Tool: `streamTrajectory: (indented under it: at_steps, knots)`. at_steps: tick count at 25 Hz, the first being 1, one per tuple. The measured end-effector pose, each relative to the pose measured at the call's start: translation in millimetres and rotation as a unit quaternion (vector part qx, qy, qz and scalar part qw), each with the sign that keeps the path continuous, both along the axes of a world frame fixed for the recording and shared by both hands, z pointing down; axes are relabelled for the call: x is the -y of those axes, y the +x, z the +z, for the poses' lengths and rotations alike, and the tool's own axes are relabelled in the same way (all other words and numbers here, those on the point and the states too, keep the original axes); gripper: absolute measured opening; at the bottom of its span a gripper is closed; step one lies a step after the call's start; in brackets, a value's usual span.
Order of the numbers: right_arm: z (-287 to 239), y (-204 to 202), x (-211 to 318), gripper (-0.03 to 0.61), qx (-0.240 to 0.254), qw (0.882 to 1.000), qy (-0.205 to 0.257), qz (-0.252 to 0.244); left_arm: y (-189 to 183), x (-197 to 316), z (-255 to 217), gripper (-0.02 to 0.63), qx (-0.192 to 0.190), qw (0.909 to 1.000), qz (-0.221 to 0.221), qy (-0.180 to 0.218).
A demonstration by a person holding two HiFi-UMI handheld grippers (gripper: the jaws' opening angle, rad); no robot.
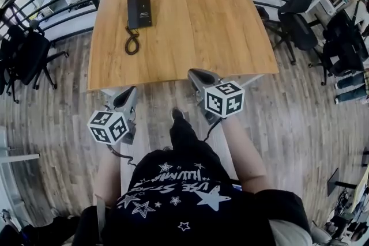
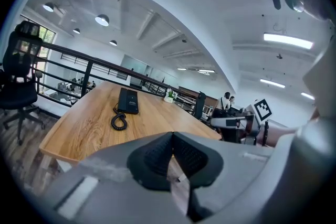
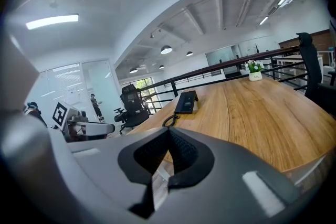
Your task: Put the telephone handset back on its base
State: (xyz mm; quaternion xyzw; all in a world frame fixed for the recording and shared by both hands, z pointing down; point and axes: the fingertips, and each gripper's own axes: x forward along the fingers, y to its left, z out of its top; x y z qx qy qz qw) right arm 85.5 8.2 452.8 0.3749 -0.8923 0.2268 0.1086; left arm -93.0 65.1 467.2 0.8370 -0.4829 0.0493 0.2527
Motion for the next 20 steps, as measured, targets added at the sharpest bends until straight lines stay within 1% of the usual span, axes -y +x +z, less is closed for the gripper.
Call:
streamTrajectory:
  at_steps: [10,14,20]
  knots:
    - [12.9,12.7,-42.5,0.0,-0.01,1.0,-0.014,0.004,10.1,-37.3,7.1,0.003,0.001,0.9999,0.003,-0.012]
    - [13.6,15.7,-48.4,0.0,-0.014,1.0,-0.014,0.005,16.3,-41.2,6.0,0.003,0.002,0.9999,0.009,-0.01]
    - [14.6,14.5,-49.3,0.0,-0.018,1.0,-0.011,0.006,16.0,-41.2,10.3,0.003,0.002,0.9999,0.013,-0.011]
